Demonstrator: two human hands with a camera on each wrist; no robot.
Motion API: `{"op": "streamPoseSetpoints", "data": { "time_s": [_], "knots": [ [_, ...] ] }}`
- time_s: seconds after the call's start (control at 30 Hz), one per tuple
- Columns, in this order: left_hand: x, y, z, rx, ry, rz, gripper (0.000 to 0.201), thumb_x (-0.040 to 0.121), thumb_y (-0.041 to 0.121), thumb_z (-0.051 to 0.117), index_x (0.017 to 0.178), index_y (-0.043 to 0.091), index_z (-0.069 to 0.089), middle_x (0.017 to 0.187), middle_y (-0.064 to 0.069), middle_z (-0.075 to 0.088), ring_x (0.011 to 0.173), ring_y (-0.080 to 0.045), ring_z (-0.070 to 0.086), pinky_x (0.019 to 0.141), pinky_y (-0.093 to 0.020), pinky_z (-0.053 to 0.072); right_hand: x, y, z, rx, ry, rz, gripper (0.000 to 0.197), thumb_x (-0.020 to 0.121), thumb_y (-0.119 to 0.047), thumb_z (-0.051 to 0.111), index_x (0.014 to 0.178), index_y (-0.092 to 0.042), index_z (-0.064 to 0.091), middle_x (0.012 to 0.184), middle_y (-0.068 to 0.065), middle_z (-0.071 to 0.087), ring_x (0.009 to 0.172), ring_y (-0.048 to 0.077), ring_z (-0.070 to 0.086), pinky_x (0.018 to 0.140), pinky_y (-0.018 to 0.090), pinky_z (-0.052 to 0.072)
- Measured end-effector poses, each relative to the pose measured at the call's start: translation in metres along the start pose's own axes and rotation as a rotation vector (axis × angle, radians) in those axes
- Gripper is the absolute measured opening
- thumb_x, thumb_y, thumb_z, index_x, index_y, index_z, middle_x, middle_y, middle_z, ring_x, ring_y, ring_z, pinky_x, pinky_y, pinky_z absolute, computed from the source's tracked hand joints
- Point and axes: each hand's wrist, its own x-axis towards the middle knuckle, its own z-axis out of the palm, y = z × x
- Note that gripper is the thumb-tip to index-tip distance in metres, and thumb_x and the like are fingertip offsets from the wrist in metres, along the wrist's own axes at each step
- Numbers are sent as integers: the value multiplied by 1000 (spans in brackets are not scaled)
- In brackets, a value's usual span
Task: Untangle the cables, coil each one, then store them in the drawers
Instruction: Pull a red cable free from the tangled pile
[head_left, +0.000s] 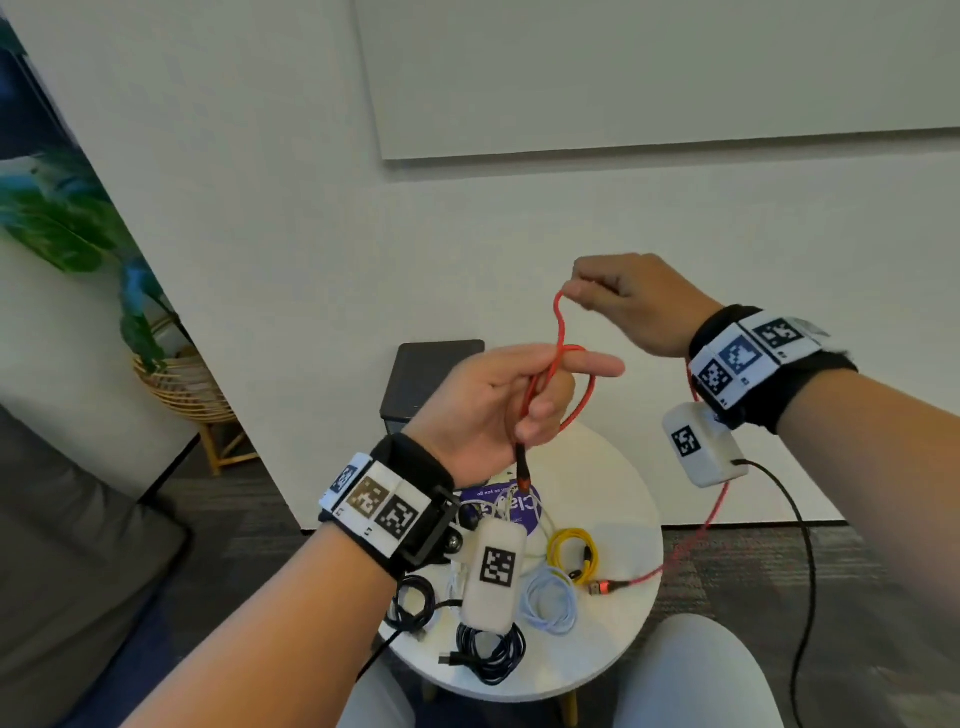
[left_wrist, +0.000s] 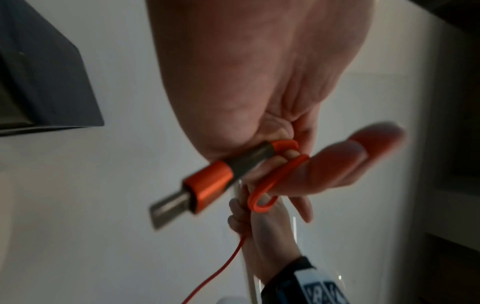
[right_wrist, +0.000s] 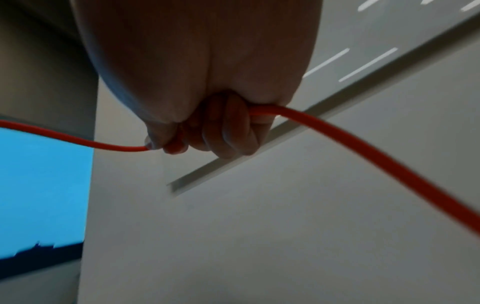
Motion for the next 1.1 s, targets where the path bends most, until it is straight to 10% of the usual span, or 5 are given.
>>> {"op": "streamPoseSetpoints", "data": {
  "time_s": [0.27, 0.53, 0.7, 0.83, 1.1],
  "knots": [
    [2, 19, -17, 48, 313, 257, 43, 110, 20, 32, 139, -7, 48, 90, 2, 71, 50, -4, 45, 58, -22, 29, -8, -26, 2, -11, -426, 95, 44, 106, -41, 44, 76, -12, 58, 60, -7, 44, 47, 2, 40, 57, 22, 33],
    [16, 15, -21, 109, 446, 349, 45, 110, 8, 35, 155, 5, 30, 146, -12, 57, 129, -19, 60, 110, -30, 47, -16, -69, -13, 32, -748, 70, 31, 105, -33, 50, 89, -15, 70, 62, -7, 47, 49, 10, 39, 48, 19, 37],
    [12, 13, -17, 476, 386, 222, 42, 110, 6, 32, 151, 7, 37, 110, -6, 75, 93, -17, 71, 97, -37, 51, -7, -74, -46, -12, -482, -126, 26, 101, -28, 58, 79, -20, 70, 59, -7, 53, 55, 10, 43, 56, 20, 35],
    [8, 21, -11, 538, 253, 223, 42, 97, 11, 35, 124, -12, 57, 66, -7, 51, 53, -14, 36, 59, -33, 28, -3, -62, -57, 38, -257, -157, 25, 93, -33, 70, 76, -15, 69, 55, -7, 45, 53, 9, 37, 54, 18, 32],
    [-4, 39, -7, 143, 191, 390, 45, 109, 19, 28, 130, -10, 55, 59, 9, 52, 40, -1, 27, 44, -15, 24, -23, -31, -18, 246, -185, 33, 37, 109, -39, 36, 83, -20, 54, 57, -17, 46, 53, 5, 37, 55, 25, 34]
  ]
}}
